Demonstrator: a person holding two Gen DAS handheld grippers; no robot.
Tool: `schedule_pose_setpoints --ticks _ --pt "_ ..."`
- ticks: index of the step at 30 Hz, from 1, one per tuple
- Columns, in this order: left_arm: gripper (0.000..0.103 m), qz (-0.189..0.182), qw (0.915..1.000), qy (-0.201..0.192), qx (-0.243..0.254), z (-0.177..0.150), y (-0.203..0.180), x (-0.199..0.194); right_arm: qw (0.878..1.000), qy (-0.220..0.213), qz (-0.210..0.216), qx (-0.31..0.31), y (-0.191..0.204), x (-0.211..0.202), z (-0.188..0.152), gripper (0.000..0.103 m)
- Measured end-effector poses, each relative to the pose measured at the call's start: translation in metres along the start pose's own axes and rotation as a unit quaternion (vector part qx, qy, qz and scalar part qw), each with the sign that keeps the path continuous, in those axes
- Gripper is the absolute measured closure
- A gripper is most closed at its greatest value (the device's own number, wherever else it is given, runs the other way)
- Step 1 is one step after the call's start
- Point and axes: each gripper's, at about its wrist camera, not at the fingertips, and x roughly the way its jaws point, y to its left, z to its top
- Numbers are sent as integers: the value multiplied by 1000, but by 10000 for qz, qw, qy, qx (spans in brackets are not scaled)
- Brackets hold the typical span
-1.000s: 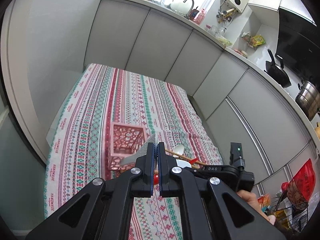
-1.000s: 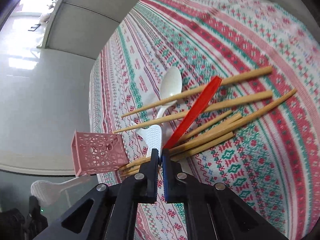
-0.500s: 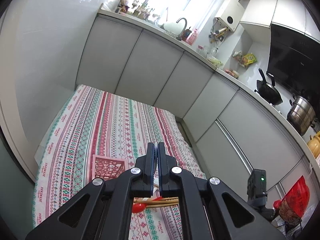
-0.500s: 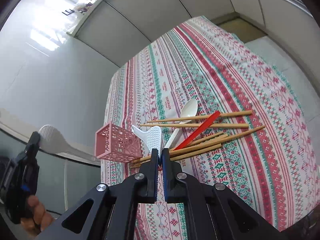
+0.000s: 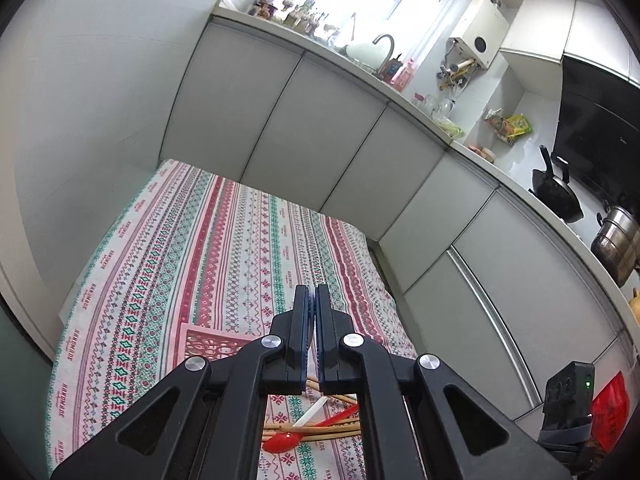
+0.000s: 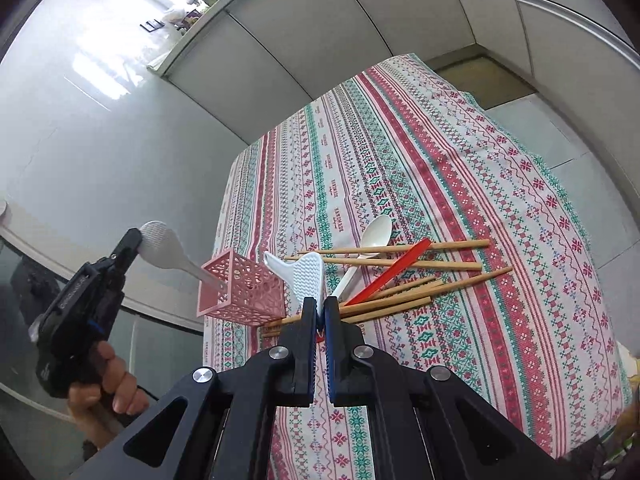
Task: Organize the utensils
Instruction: 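Lower the left tool's paddle into the pink basket and open it while the right tool carries its paddle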
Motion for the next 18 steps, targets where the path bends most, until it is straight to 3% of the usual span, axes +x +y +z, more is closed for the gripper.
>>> schedule_pose_setpoints --ticks 10,16,18 --pt "101 504 9935 1013 -94 -23 9 45 9999 -32 -127 -45 1 -2 1 99" --pt "98 408 9933 1074 -76 -26 3 40 9998 -80 -160 -48 -2 -8 0 99" --pt "91 419 9929 1111 -17 -26 -1 36 9997 -108 -187 -88 -1 -11 0 99"
